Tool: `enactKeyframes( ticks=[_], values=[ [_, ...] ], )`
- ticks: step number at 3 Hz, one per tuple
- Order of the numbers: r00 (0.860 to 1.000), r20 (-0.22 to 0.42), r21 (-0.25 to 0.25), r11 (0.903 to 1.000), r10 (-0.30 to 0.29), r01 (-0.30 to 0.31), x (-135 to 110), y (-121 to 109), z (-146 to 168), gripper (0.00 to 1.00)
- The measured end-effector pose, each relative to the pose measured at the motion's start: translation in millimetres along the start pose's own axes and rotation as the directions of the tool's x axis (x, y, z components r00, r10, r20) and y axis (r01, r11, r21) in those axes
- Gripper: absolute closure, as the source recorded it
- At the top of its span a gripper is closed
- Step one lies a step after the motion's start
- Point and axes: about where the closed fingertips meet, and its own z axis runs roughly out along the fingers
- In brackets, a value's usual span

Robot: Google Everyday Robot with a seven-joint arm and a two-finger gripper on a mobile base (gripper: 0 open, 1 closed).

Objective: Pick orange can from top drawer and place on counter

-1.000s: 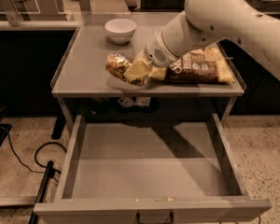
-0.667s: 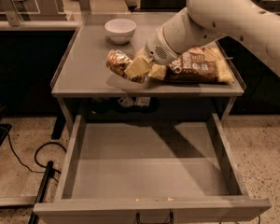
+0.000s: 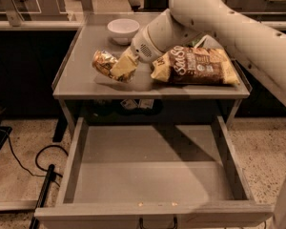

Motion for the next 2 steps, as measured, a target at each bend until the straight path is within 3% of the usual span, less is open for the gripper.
enactKeyframes(
  ticks=[2],
  values=[
    [0.999,-0.022,-0.102,0.994,-0.043,0.041,-23.6,-6.3,45.7,1.0]
  ],
)
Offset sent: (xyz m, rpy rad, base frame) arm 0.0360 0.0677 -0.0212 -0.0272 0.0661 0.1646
